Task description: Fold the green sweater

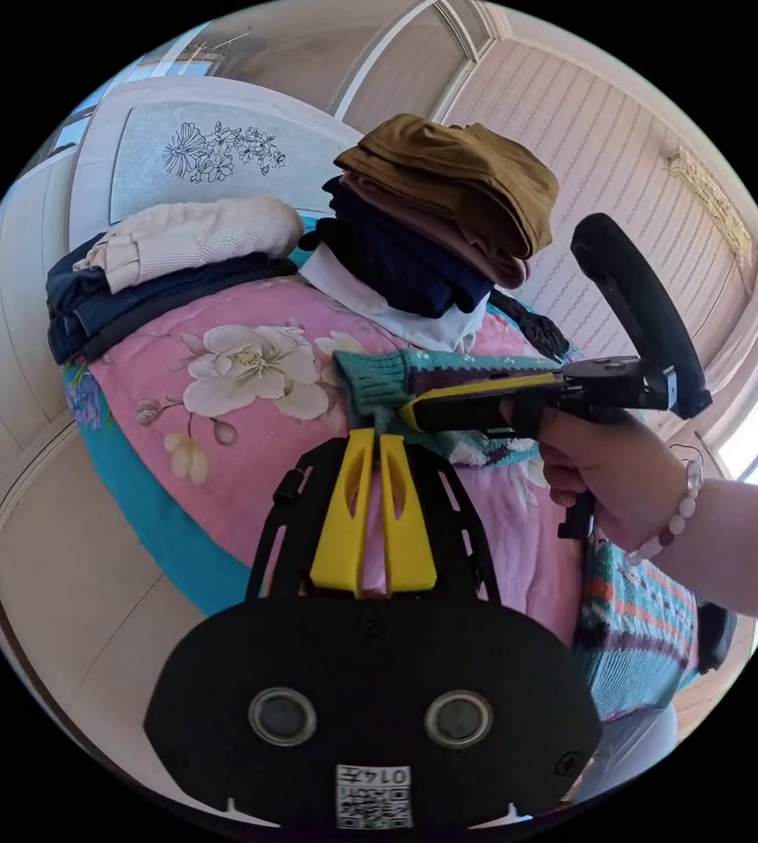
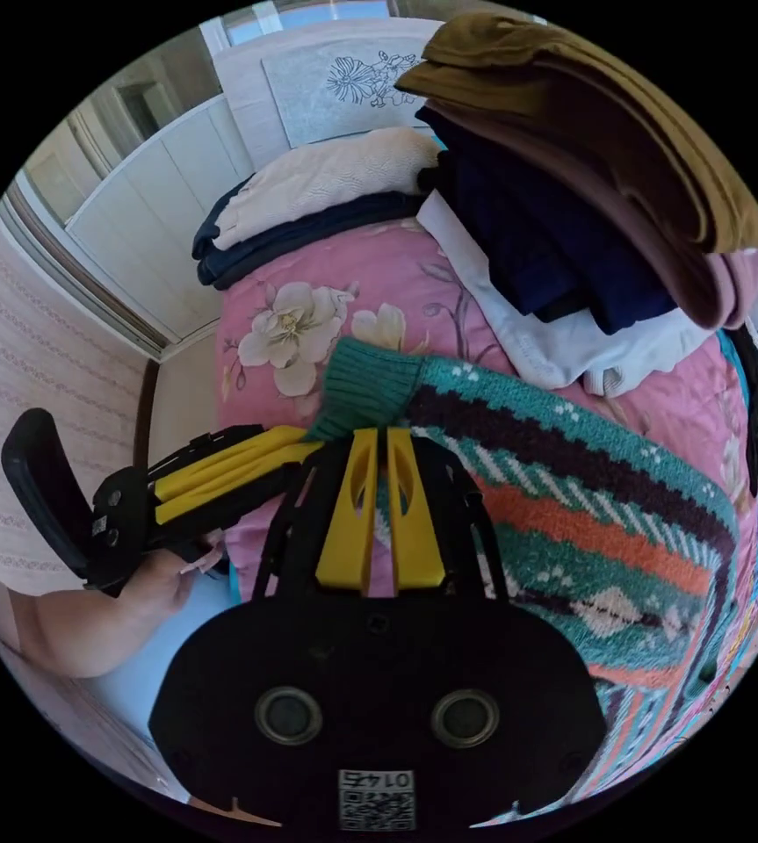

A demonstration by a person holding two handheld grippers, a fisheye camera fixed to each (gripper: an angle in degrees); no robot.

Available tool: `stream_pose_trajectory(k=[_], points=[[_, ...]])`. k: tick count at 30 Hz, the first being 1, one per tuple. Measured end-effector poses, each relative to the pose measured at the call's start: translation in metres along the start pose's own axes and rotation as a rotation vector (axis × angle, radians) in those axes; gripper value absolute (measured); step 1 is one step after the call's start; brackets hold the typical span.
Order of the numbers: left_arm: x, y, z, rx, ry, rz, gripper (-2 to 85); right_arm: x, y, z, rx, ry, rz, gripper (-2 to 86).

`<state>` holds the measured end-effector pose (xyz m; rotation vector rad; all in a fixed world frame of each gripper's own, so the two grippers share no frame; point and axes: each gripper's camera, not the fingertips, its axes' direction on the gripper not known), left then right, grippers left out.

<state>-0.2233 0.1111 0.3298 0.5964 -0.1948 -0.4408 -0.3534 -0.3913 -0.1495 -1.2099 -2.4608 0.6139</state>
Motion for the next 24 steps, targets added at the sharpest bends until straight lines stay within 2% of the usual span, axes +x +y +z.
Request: stream_pose_trajectory(k=[3, 6, 10, 13, 20, 24], points=[[0.016, -0.006, -0.011, 0.028, 0.026, 0.028, -0.9, 0.013, 0.014, -0.012, 0.035, -0.063, 0.067, 1.0], [0.040, -0.024, -0.045, 0.123, 0.131, 0.064, -1.0, 0.026, 0.041, -0.053, 0.181, -0.123, 0.116, 0.7], [0.105, -0.058, -0.097, 0.260, 0.328, 0.200, -1.0, 0.055, 0.116, -0.146, 0.509, -0.219, 0.178, 0.6], [0.208, -0.067, -0.125, 0.321, 0.557, 0.399, -1.0, 0.078, 0.196, -0.212, 0.730, -0.236, 0.254, 0.5], [0.392, -0.013, -0.125, 0.217, 0.905, 0.698, -1.0, 0.086, 0.418, -0.299, 0.991, -0.037, 0.481, 0.5], [0.462, 0.036, -0.086, 0.017, 0.976, 0.774, -1.0, 0.086, 0.511, -0.304, 0.952, 0.101, 0.636, 0.6]])
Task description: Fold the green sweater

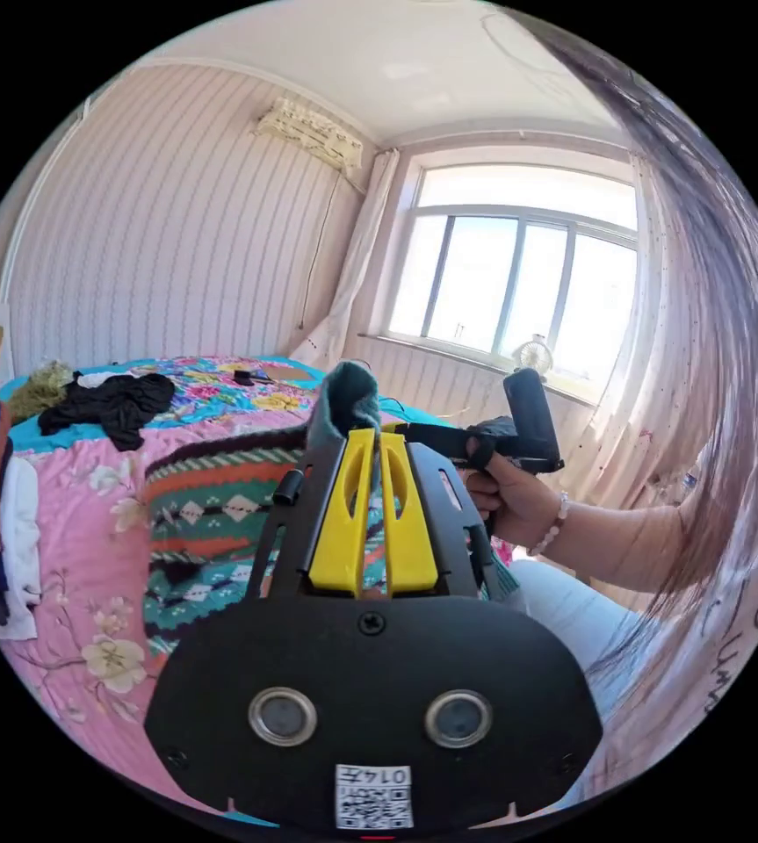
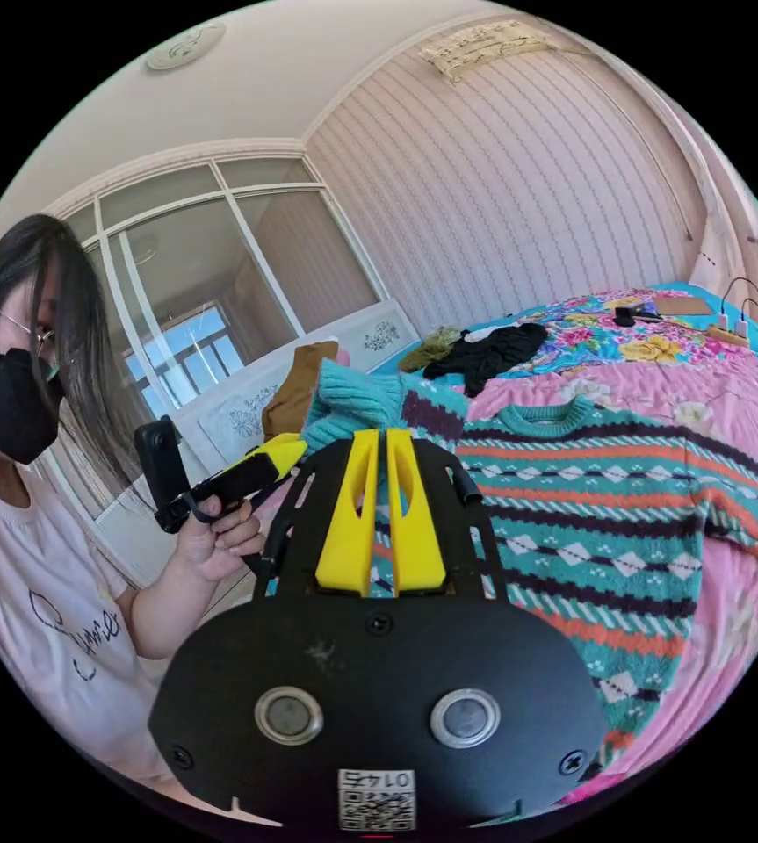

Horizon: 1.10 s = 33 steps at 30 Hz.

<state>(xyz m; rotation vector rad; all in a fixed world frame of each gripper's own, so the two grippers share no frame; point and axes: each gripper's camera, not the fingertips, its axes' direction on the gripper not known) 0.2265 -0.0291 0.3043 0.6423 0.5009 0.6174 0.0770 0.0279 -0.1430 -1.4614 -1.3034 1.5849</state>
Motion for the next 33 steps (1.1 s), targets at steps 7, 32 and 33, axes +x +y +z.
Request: stream_pose_trajectory(k=[7, 32, 33], points=[[-0.052, 0.059, 0.050, -0.289, -0.205, -0.098, -1.0, 0.114, 0.092, -0.078, -0.137, 0.300, 0.381, -0.1], [0.039, -0.038, 0.378, -0.567, 0.109, 0.238, -0.7, 0.274, 0.181, -0.242, 0.450, 0.540, 0.643, 8.6], [0.052, -0.047, 0.402, -0.570, 0.122, 0.272, -0.6, 0.281, 0.180, -0.245, 0.463, 0.549, 0.646, 9.1]])
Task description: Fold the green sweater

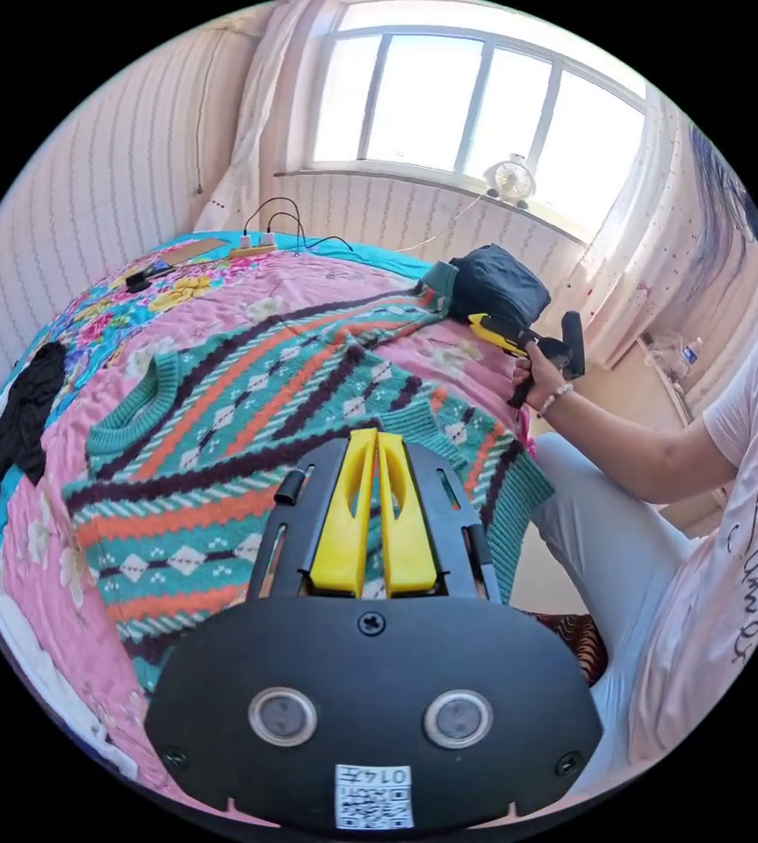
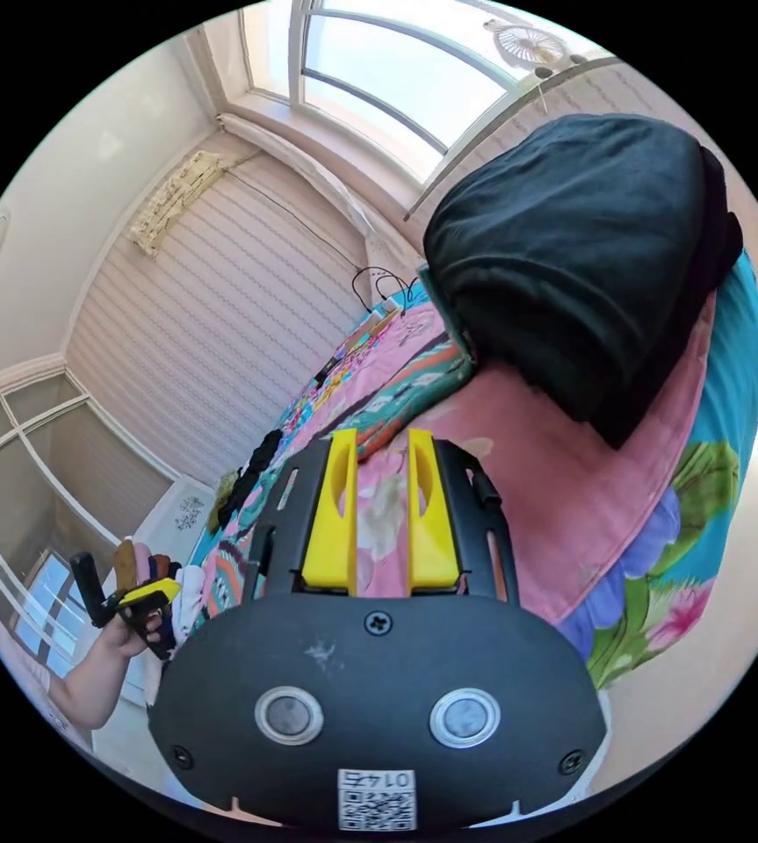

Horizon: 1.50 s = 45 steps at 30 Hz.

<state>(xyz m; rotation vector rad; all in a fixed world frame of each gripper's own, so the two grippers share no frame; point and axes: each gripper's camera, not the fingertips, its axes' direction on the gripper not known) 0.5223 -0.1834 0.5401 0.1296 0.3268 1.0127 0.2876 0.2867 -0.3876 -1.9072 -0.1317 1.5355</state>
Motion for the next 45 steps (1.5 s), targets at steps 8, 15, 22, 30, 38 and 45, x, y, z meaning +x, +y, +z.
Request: stream_pose_trajectory(k=[8, 15, 22, 30, 38, 45], points=[[0.040, -0.151, 0.099, 0.002, 0.066, 0.250, 5.0, 0.014, -0.046, 0.042, 0.046, 0.206, -0.090, 14.5], [0.054, -0.242, 0.189, 0.069, 0.161, 0.206, 6.3, 0.042, -0.063, 0.068, -0.123, 0.118, -0.017, 4.3], [0.054, -0.276, 0.244, 0.043, 0.164, 0.188, 7.0, 0.032, -0.057, 0.049, 0.032, 0.209, -0.048, 6.0], [0.092, -0.340, 0.297, 0.076, 0.101, 0.208, 14.2, 0.018, -0.059, 0.053, 0.057, 0.300, -0.090, 8.1], [0.096, -0.354, 0.353, -0.025, 0.122, 0.159, 5.5, 0.022, -0.066, 0.071, -0.040, 0.284, -0.049, 7.0], [0.078, -0.280, 0.271, -0.008, 0.062, 0.190, 5.1, 0.009, -0.063, 0.076, -0.046, 0.264, -0.090, 7.8]])
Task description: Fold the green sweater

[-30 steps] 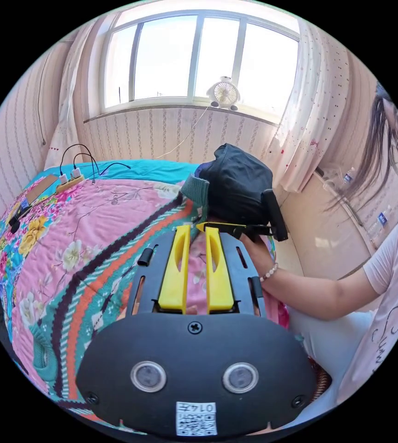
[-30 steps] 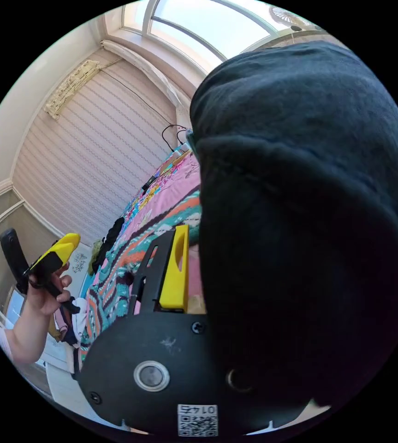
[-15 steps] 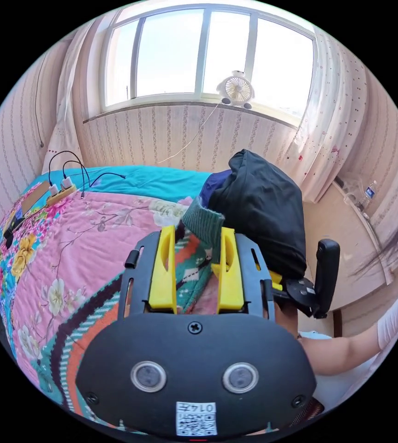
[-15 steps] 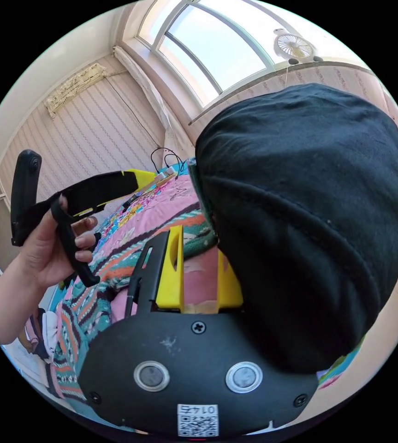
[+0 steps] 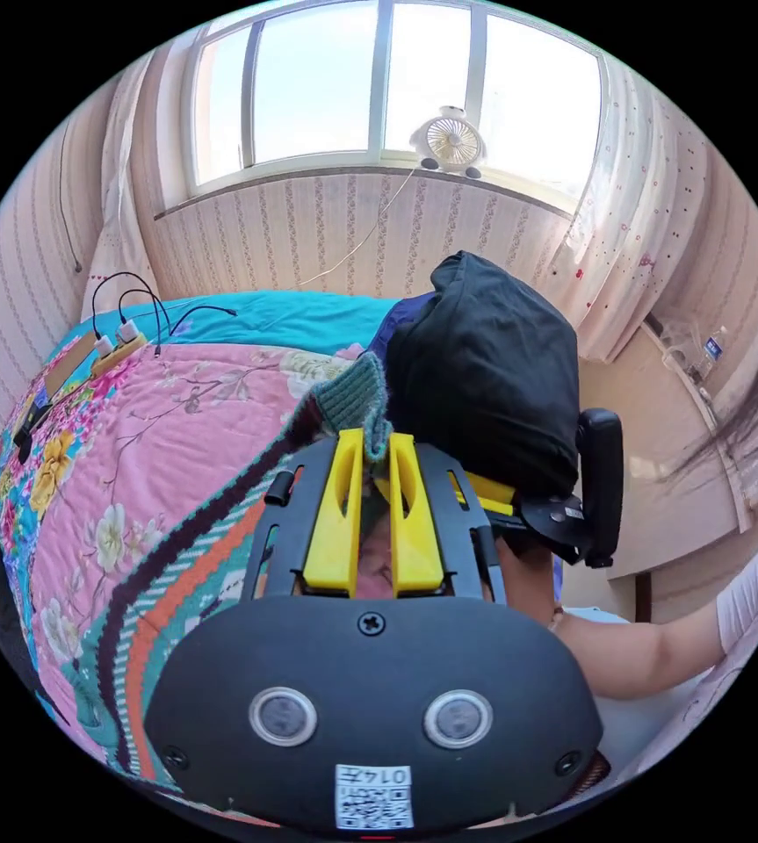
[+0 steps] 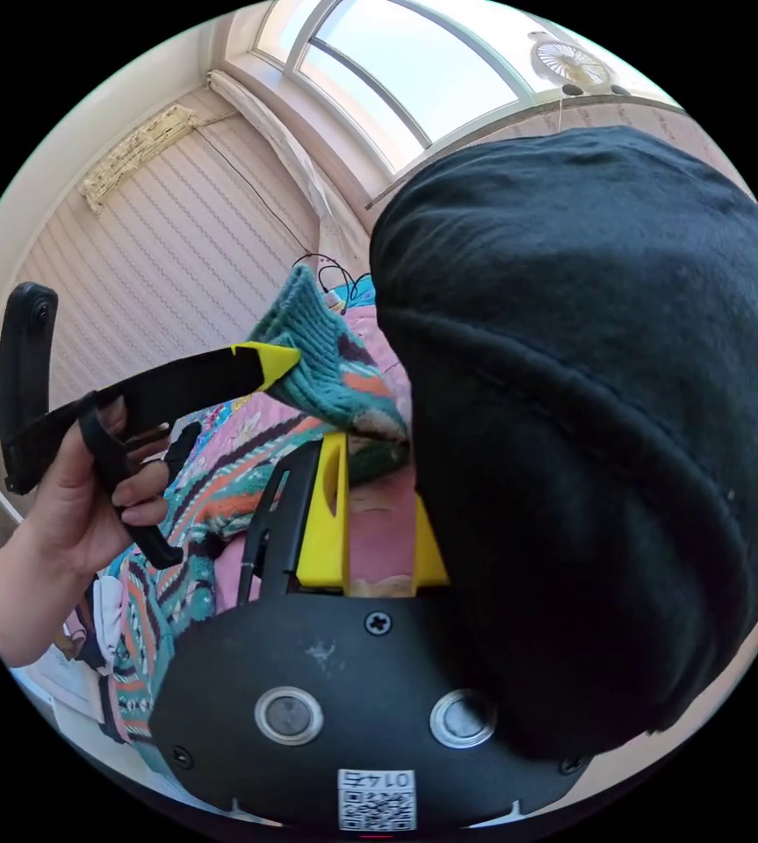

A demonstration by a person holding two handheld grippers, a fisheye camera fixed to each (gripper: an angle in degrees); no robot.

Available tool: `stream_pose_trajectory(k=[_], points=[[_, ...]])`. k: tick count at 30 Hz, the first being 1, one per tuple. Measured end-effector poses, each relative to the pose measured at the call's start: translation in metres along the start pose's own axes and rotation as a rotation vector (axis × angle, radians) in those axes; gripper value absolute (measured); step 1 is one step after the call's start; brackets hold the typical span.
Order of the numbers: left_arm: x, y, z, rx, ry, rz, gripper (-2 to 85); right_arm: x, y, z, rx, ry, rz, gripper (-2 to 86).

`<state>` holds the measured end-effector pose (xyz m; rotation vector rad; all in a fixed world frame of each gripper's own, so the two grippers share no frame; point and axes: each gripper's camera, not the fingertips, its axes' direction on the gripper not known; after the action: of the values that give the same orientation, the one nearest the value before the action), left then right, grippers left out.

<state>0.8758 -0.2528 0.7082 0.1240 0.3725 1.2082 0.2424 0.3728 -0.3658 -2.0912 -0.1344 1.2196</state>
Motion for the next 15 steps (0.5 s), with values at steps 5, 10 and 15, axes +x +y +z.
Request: stream_pose_trajectory(k=[5, 10, 15], points=[[-0.020, 0.061, -0.046, 0.022, 0.002, -0.140, 5.2, -0.042, 0.004, 0.004, -0.014, 0.024, -0.196, 4.4], [-0.036, 0.108, -0.104, 0.025, -0.067, -0.208, 5.1, -0.084, 0.012, -0.004, 0.037, -0.068, -0.423, 2.8], [-0.052, 0.203, -0.220, 0.038, -0.264, -0.323, 5.1, -0.148, 0.018, -0.014, 0.000, -0.388, -0.650, 2.4]])
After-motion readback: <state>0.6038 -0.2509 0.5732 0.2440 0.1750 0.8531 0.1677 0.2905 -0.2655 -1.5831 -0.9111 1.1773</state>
